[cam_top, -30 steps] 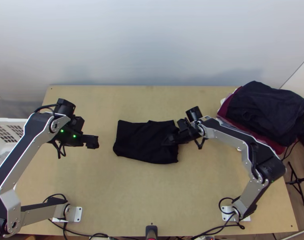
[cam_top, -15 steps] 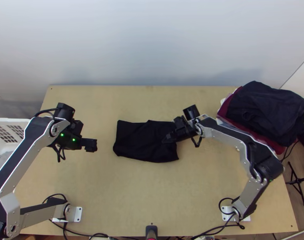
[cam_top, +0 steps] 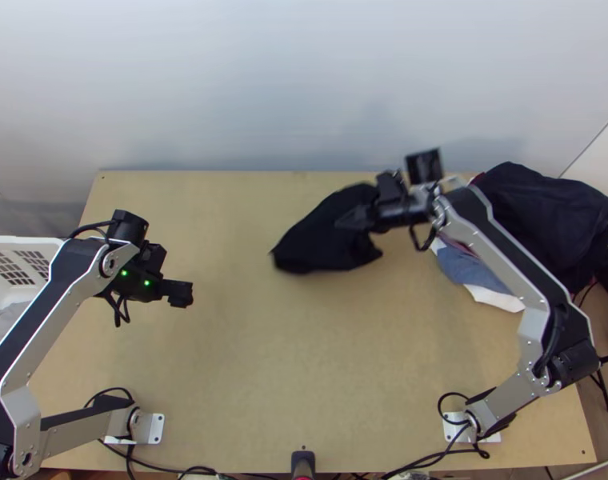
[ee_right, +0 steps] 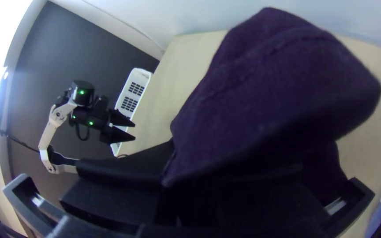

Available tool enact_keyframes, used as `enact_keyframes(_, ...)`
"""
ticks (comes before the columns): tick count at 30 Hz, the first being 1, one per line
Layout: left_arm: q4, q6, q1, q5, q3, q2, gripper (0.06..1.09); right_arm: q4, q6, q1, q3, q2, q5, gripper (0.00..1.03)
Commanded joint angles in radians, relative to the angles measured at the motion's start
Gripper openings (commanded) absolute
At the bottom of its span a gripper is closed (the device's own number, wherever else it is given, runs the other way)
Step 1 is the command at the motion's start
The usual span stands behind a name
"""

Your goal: Fold the t-shirt

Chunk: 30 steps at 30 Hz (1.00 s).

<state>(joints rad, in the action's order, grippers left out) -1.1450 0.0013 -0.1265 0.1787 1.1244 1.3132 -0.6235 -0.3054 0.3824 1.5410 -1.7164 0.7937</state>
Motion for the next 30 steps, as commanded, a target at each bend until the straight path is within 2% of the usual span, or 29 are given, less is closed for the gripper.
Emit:
enact_keyframes(1,0.014,0.037,0.018,0.002,-0.038,-0.012,1.05,-0.147,0.014,-0.086,0.271,-0.02,0.002,0.03)
enact_keyframes(15,0.074,0.097,0.051,0.035,-0.101,-0.022,1.05,-0.447,0.075,-0.338,0.765,-0.111,-0.016,0.03)
enact_keyframes(18,0.088,0.105,0.051,0.041,-0.098,-0.015,1.05,-0.489,0.092,-0.393,0.778,-0.103,-0.016,0.03)
enact_keyframes(22,0.1,0.115,0.051,0.054,-0.107,0.003,1.05,-0.539,0.169,-0.444,0.777,-0.066,-0.027,0.03)
enact_keyframes(30,0.103,0.134,0.042,0.059,-0.109,0.023,1.05,-0.562,0.193,-0.58,0.765,-0.02,-0.024,0.03)
